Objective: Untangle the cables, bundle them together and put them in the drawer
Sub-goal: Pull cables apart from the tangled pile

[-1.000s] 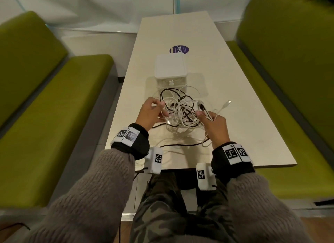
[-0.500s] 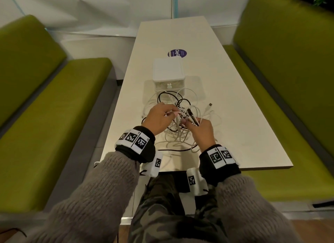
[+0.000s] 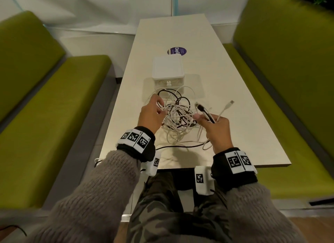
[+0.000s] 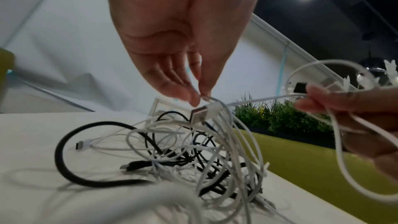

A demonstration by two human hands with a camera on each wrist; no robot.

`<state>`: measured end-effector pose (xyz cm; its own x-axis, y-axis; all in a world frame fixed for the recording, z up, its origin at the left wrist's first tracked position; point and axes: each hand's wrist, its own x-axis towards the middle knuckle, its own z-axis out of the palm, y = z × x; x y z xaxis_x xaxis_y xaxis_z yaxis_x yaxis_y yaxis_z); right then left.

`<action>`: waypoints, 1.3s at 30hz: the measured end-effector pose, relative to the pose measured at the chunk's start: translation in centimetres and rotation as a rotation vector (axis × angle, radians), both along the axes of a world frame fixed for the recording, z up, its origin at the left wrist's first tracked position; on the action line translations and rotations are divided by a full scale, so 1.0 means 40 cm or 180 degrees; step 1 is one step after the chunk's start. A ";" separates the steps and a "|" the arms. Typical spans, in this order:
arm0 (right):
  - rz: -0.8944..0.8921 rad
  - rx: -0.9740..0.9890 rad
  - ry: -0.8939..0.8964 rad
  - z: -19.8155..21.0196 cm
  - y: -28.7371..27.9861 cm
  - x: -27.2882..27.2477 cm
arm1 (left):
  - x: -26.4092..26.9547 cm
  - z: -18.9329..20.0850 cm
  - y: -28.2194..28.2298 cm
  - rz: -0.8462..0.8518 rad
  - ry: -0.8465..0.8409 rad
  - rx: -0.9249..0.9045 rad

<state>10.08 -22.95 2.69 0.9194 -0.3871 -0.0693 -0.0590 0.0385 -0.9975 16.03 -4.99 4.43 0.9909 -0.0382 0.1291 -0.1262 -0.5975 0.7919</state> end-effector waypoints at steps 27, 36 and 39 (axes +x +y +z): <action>-0.0367 0.1336 -0.0357 0.086 -0.041 -0.059 | 0.022 0.004 -0.053 -0.1035 0.0862 0.1253; 0.0101 0.1032 -0.0173 0.075 -0.043 -0.076 | 0.023 0.037 -0.046 -0.1457 0.1286 0.0592; 0.0261 0.1044 -0.0044 0.061 -0.026 -0.077 | -0.024 0.066 -0.033 -0.0957 0.0646 0.1079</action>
<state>7.01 -24.00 5.13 0.9484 -0.2708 -0.1651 -0.0617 0.3532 -0.9335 15.06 -6.33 7.08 0.9334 -0.3326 -0.1343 -0.1960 -0.7865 0.5857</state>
